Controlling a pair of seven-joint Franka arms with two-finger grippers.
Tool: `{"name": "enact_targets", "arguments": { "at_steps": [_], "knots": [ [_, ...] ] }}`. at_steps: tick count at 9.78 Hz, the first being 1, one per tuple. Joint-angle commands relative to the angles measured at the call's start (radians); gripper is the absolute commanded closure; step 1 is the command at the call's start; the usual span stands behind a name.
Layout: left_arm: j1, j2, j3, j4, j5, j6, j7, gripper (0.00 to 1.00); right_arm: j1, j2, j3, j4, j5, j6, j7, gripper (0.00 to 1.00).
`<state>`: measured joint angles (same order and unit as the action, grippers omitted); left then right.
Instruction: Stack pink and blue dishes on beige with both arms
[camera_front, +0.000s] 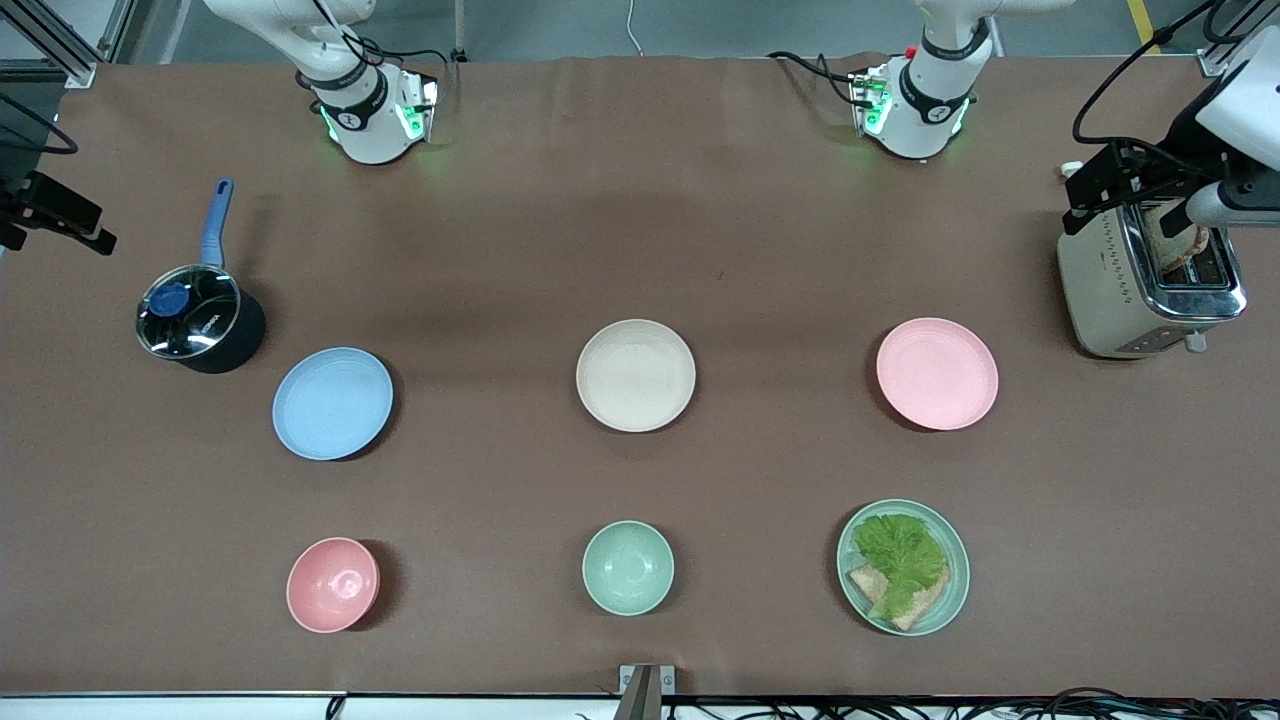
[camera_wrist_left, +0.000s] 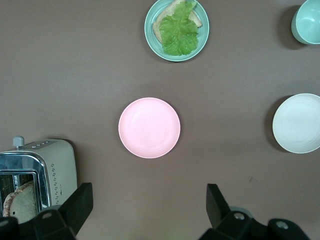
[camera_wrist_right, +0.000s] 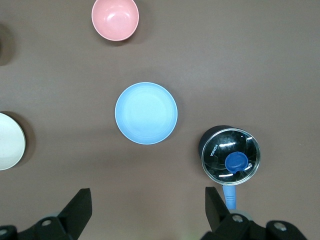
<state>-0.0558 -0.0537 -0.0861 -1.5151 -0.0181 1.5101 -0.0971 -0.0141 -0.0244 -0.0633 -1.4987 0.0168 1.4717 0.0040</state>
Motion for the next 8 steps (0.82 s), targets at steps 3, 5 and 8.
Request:
{"name": "enact_targets", "arguments": {
  "at_steps": [3,5,8],
  "knots": [
    [0.001,0.006,-0.001,-0.043,0.007,0.018,0.007,0.00,-0.006,0.011,0.007,0.020,-0.021,-0.011,-0.010,0.00],
    [0.002,0.028,0.008,-0.039,0.006,0.019,0.008,0.00,-0.006,0.052,0.008,0.020,-0.017,-0.013,-0.025,0.00],
    [0.004,0.106,0.067,-0.047,-0.006,0.083,0.052,0.04,-0.038,0.168,0.005,-0.003,0.050,0.045,-0.048,0.00]
  ]
}}
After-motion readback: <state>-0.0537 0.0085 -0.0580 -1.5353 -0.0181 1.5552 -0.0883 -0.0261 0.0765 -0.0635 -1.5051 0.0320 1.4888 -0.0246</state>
